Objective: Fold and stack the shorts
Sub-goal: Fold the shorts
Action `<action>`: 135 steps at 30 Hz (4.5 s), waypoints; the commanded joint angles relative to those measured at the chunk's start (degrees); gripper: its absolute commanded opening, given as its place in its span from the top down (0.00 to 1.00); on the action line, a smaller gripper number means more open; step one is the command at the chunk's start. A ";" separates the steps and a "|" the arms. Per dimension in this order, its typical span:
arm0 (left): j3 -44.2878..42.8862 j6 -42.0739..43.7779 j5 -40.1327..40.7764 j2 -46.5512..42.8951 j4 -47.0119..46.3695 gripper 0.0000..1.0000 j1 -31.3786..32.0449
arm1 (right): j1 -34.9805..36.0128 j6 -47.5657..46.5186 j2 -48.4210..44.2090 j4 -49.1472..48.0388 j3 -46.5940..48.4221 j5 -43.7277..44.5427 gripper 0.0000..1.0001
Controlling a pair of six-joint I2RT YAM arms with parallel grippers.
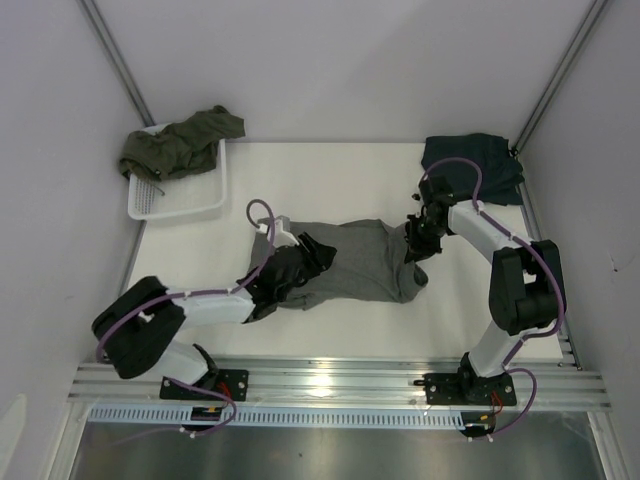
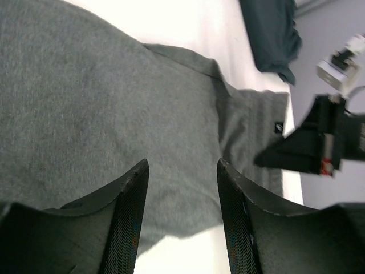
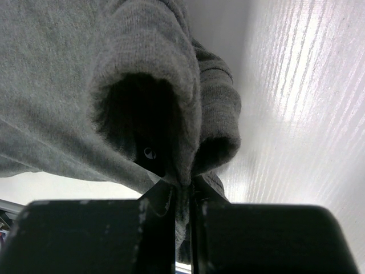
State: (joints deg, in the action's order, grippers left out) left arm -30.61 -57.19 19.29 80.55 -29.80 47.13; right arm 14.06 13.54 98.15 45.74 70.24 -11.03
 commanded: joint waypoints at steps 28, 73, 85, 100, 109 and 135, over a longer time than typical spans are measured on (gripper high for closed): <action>-8.68 -6.97 19.82 34.05 -32.07 0.46 3.40 | 2.72 6.40 -12.71 4.72 5.78 -7.07 1.00; 13.03 14.99 5.51 -9.81 1.52 0.25 -14.00 | -7.21 4.65 -14.12 17.72 12.29 -20.26 1.00; 17.33 15.09 -1.45 0.22 -10.54 0.29 -10.58 | -4.50 10.80 -14.39 16.67 15.80 -22.20 1.00; 24.02 9.99 6.81 -11.29 -1.41 0.31 4.01 | 10.80 15.64 -1.56 23.25 31.01 -7.17 1.00; 23.49 9.29 7.69 -11.12 0.53 0.31 6.83 | 19.15 18.01 1.96 22.55 35.84 -5.15 1.00; 24.81 8.15 7.52 -19.78 8.60 0.28 8.24 | 27.42 23.20 13.91 15.35 40.59 -4.88 1.00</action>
State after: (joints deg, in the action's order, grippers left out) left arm -7.16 -47.68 27.77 66.26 -29.23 54.74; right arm 40.69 35.40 110.54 64.05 111.00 -15.75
